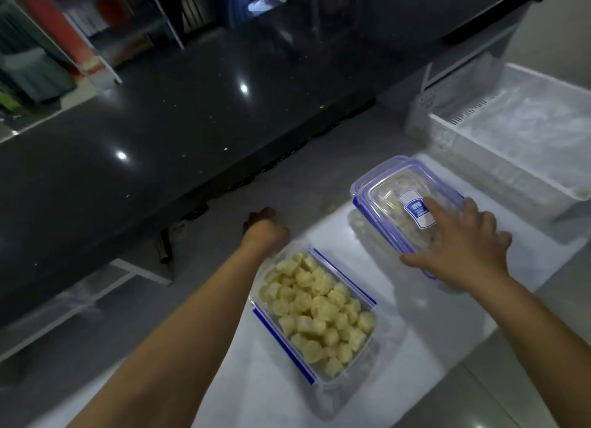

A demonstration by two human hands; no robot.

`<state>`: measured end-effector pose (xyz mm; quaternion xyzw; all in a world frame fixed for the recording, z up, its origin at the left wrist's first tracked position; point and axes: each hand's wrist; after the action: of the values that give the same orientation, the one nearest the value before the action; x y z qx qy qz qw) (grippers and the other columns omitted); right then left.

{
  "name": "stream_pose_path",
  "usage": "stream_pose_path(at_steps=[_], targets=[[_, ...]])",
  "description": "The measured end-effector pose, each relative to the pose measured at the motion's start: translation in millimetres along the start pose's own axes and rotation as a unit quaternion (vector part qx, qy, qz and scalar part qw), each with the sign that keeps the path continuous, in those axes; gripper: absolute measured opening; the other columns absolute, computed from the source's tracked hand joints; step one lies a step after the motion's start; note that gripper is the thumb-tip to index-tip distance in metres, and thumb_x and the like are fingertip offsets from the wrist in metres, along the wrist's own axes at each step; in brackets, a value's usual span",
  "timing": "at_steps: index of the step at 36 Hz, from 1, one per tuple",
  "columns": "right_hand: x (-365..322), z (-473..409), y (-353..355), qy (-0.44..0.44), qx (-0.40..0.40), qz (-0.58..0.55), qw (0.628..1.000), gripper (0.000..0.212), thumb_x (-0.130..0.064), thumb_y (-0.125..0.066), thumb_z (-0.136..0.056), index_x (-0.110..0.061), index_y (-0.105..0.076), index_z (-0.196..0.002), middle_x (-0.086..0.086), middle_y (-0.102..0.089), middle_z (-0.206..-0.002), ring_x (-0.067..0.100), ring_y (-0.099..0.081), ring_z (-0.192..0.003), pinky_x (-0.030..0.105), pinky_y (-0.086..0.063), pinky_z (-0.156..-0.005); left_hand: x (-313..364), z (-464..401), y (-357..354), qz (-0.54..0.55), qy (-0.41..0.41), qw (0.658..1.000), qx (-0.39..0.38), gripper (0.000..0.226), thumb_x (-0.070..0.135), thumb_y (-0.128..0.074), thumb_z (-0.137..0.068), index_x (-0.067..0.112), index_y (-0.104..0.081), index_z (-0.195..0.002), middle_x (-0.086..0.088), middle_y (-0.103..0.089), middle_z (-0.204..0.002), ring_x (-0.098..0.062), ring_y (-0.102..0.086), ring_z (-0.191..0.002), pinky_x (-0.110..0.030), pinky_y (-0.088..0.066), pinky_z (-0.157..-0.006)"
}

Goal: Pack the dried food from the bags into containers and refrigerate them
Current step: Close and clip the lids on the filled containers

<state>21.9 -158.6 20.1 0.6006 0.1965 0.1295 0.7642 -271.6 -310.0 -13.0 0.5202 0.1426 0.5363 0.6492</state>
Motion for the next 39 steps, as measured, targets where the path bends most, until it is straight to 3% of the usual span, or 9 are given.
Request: stream_pose_path(at_steps=[6,11,14,17,19,24,33,36,39], targets=[[6.6,-2.4,-13.6,0.013,0.032,0.015,0.999,0.116,-0.092,-0.047,-0.048,-0.05,-0.009,-0.149,0.013,-0.011,-0.153,0.038,-0.022,-0.134,0.055,-0.029,-0.102,35.8,-20.0,-18.3,-0.017,-0.037,0.999,-0.032,0.059,0.03,-0.074,-0.076,0.014,-0.061,-0.132,-0.017,-0.056,-0.132,-0.034,-0.057,-0.116,-0.035,-0.052,-0.096],[8.7,-4.6,-17.0,0.016,0.036,0.018,0.999,0.116,-0.092,-0.048,-0.051,-0.048,-0.01,-0.152,0.014,-0.008,-0.155,0.037,-0.018,-0.134,0.055,-0.027,-0.103,68.8,-28.5,-33.1,-0.02,-0.102,0.994,-0.037,0.074,0.033,-0.08,-0.079,0.023,-0.049,-0.145,-0.014,-0.048,-0.141,-0.034,-0.052,-0.124,-0.039,-0.048,-0.104],[8.9,-5.0,-18.6,0.016,0.038,0.016,0.999,0.117,-0.091,-0.049,-0.05,-0.047,-0.011,-0.152,0.013,-0.008,-0.156,0.037,-0.017,-0.135,0.055,-0.026,-0.104,81.4,-33.5,-41.0,-0.054,-0.147,0.987,-0.041,0.058,0.023,-0.073,-0.082,0.021,-0.057,-0.138,-0.012,-0.051,-0.137,-0.035,-0.055,-0.119,-0.039,-0.05,-0.101],[10.8,-5.7,-20.1,0.02,0.039,0.01,0.999,0.118,-0.091,-0.051,-0.051,-0.045,-0.013,-0.152,0.014,-0.009,-0.155,0.039,-0.017,-0.135,0.057,-0.027,-0.104,86.1,-30.4,-46.8,-0.079,-0.194,0.978,-0.016,0.02,0.019,-0.065,-0.09,0.015,-0.07,-0.108,-0.009,-0.063,-0.107,-0.032,-0.064,-0.098,-0.033,-0.05,-0.079],[11.0,-5.4,-21.4,0.017,0.04,0.006,0.999,0.117,-0.092,-0.05,-0.05,-0.046,-0.014,-0.152,0.013,-0.01,-0.155,0.038,-0.018,-0.135,0.057,-0.027,-0.104,85.4,-24.0,-46.6,-0.073,-0.206,0.976,-0.014,0.014,0.022,-0.065,-0.092,0.013,-0.07,-0.101,-0.008,-0.064,-0.096,-0.03,-0.064,-0.09,-0.031,-0.045,-0.072],[11.2,-5.8,-20.7,0.019,0.037,-0.004,0.999,0.116,-0.092,-0.046,-0.046,-0.049,-0.012,-0.149,0.013,-0.01,-0.154,0.039,-0.019,-0.133,0.058,-0.026,-0.103,77.9,9.7,-20.3,-0.031,-0.232,0.972,0.011,0.036,0.019,-0.07,-0.091,0.019,-0.067,-0.127,-0.006,-0.067,-0.121,-0.026,-0.061,-0.11,-0.034,-0.05,-0.091],[11.3,-5.2,-20.7,0.021,0.031,-0.011,0.999,0.114,-0.087,-0.059,-0.053,-0.048,-0.013,-0.149,0.013,-0.005,-0.156,0.036,-0.014,-0.136,0.058,-0.023,-0.105,17.9,118.8,0.6,-0.004,-0.254,0.967,0.029,0.039,0.022,-0.07,-0.09,0.03,-0.066,-0.129,0.006,-0.067,-0.115,-0.017,-0.061,-0.101,-0.029,-0.048,-0.084],[8.9,-2.0,-17.8,0.021,0.022,-0.019,0.999,0.115,-0.084,-0.066,-0.055,-0.049,-0.012,-0.149,0.014,-0.005,-0.16,0.039,-0.014,-0.14,0.059,-0.021,-0.107,4.6,135.6,-12.0,-0.032,-0.236,0.971,0.025,0.047,0.028,-0.069,-0.091,0.037,-0.059,-0.136,0.011,-0.064,-0.125,-0.014,-0.058,-0.111,-0.029,-0.048,-0.09],[4.5,11.8,-13.8,0.03,0.026,-0.051,0.998,0.115,-0.08,-0.071,-0.053,-0.051,-0.015,-0.149,0.012,-0.006,-0.162,0.04,-0.015,-0.142,0.058,-0.021,-0.109,-8.2,149.4,-17.7,0.037,-0.199,0.978,0.053,0.054,0.035,-0.072,-0.089,0.042,-0.052,-0.139,0.015,-0.057,-0.134,-0.011,-0.054,-0.119,-0.034,-0.051,-0.096]])
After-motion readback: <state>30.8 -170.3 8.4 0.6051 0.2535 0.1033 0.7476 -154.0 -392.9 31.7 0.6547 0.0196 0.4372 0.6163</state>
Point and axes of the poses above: each hand's wrist, its own z-axis away from the middle knuckle, its own y-axis out of the back of the hand, x = y × z
